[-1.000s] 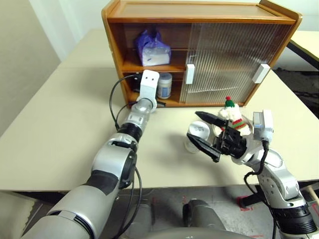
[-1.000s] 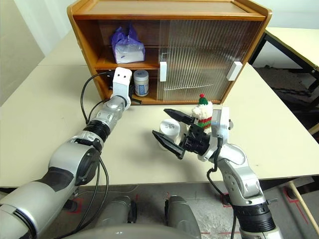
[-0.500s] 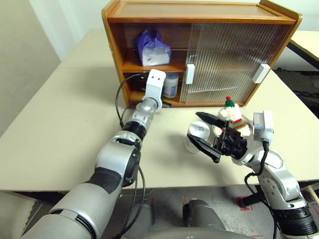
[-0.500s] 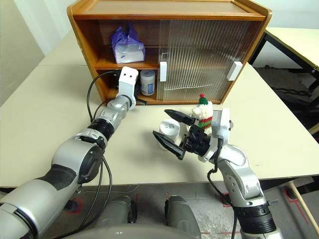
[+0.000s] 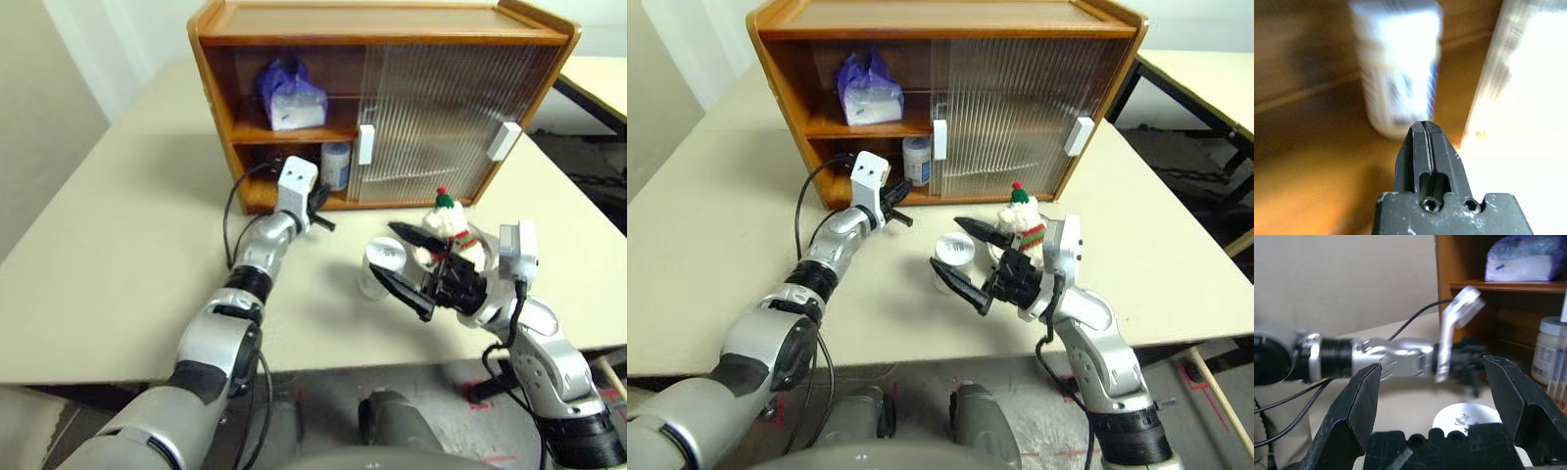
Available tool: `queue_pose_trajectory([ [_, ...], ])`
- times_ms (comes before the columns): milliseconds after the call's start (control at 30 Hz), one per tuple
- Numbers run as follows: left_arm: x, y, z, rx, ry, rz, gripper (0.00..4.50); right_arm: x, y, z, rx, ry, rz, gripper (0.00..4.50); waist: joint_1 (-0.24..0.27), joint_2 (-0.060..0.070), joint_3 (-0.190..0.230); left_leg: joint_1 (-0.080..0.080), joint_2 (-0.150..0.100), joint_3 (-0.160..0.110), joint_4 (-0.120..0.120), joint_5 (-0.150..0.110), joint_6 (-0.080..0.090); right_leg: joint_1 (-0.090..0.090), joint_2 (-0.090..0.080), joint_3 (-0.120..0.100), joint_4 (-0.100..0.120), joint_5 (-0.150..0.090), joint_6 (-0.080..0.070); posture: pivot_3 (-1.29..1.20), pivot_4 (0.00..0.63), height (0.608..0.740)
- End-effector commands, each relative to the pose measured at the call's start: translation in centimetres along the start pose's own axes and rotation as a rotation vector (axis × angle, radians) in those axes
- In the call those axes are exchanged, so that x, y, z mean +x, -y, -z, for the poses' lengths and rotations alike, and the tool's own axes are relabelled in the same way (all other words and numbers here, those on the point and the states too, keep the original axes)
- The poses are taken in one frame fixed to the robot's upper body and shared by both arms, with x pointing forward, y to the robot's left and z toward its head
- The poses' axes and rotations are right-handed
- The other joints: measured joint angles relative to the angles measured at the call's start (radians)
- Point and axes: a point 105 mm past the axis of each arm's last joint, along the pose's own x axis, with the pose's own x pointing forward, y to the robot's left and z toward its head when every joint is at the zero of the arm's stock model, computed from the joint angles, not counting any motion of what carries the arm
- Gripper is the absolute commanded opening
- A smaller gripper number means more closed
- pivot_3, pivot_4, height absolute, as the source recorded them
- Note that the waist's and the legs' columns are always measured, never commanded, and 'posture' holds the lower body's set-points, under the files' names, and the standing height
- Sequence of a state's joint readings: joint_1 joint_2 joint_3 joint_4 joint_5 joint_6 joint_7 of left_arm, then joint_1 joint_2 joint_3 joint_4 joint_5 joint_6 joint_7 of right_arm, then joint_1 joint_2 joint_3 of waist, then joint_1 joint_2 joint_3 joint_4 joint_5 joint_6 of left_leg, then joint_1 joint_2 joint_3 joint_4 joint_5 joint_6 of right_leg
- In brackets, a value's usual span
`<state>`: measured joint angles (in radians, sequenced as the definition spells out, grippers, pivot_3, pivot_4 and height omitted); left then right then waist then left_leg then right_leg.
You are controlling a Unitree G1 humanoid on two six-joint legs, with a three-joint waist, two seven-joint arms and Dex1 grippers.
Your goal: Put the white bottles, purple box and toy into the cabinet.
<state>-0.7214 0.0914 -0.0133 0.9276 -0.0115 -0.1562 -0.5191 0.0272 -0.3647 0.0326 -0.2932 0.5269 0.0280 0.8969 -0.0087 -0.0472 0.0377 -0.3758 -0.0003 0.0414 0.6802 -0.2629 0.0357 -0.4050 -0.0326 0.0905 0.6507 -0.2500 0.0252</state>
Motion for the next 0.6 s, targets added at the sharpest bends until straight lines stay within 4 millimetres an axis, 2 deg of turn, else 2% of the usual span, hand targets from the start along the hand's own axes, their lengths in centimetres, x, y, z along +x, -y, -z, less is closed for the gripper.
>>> queue_pose_trajectory([
  [33,-2.0,1.5,0.3,0.035,0.017,0.195,0.62,-0.4,0.3,-0.4,-0.028,-0.001,-0.005,4.50,-0.002,0.000,0.000,0.000,0.000,0.000,0.000,0.001,0.001,0.000,0.000,0.000,0.000,0.000,0.000,0.04,0.000,0.740],
  [133,-3.5,2.1,1.1,0.029,-0.009,0.283,1.75,-0.6,0.4,-0.5,-0.030,-0.003,-0.005,4.50,-0.002,0.000,0.000,0.002,0.000,0.000,0.000,0.001,0.001,0.002,0.000,0.000,0.000,-0.001,0.000,0.03,0.000,0.740],
  [233,-4.9,3.7,2.0,0.069,-0.050,0.430,2.94,-0.8,0.6,-0.5,-0.033,-0.010,-0.007,4.50,-0.001,0.000,0.000,0.002,0.000,0.000,0.000,0.001,0.002,0.003,-0.001,0.000,-0.001,-0.002,0.002,0.04,0.000,0.740],
  [367,-5.8,6.2,2.5,0.115,-0.084,0.617,4.46,-1.0,0.6,-0.4,-0.035,-0.018,-0.006,4.50,-0.001,0.000,0.000,0.006,0.000,0.000,0.000,0.001,0.002,0.007,-0.001,0.000,-0.003,-0.003,0.002,0.03,0.000,0.740],
  [467,-6.0,7.8,3.1,0.130,-0.115,0.717,4.46,-1.0,0.6,-0.5,-0.038,-0.020,-0.006,4.50,-0.003,0.001,0.000,0.007,0.001,0.000,0.000,0.001,0.002,0.011,-0.001,-0.001,-0.006,-0.002,0.002,0.02,0.000,0.740],
  [600,-5.9,9.1,3.7,0.149,-0.136,0.766,4.46,-1.2,0.9,-0.3,-0.044,-0.040,0.024,4.50,-0.004,0.001,0.000,0.007,0.001,0.000,0.000,0.001,0.002,0.012,-0.001,-0.001,-0.007,-0.002,0.002,0.01,0.000,0.740],
])
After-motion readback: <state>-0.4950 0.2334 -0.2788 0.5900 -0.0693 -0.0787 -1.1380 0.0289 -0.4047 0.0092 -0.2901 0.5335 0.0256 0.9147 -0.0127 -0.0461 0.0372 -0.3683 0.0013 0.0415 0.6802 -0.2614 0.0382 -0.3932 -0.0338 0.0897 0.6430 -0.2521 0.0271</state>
